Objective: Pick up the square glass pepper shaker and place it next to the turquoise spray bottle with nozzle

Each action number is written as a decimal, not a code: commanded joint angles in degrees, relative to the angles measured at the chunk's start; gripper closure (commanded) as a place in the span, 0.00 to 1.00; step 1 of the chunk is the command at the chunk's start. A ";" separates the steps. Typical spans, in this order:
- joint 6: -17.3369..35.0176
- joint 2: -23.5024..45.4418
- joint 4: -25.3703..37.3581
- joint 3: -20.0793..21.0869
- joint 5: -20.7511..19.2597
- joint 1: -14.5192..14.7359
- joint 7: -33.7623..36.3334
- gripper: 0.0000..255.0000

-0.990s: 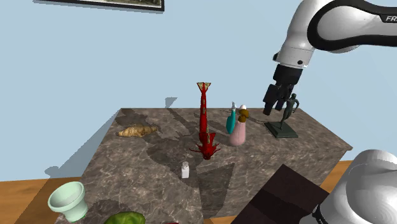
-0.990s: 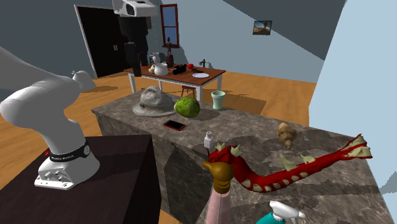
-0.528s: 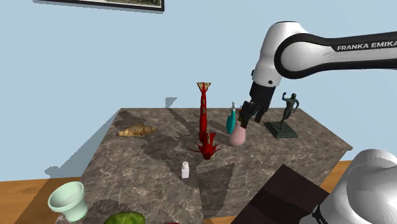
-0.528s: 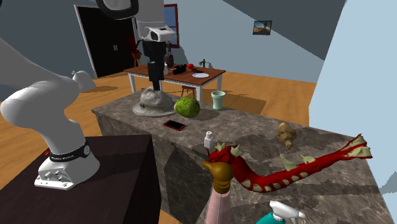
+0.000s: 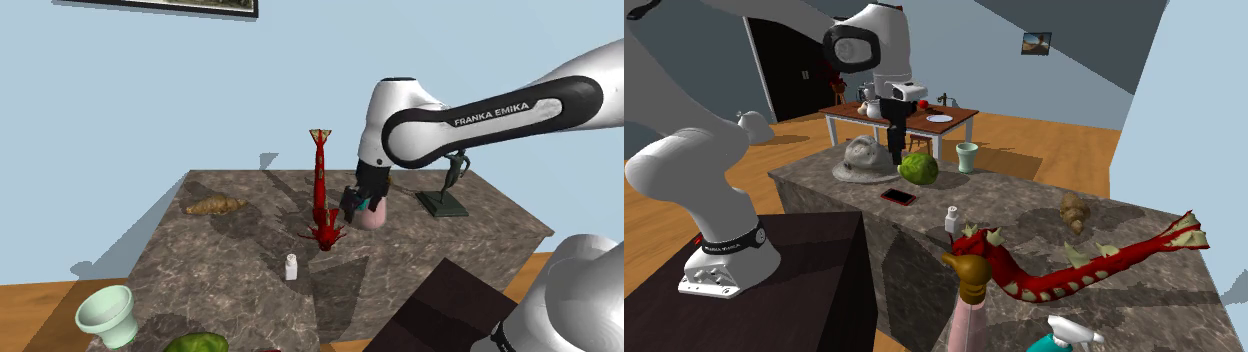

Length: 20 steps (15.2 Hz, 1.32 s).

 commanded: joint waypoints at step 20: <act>22.42 48.53 24.74 1.65 -24.27 6.15 27.67 0.00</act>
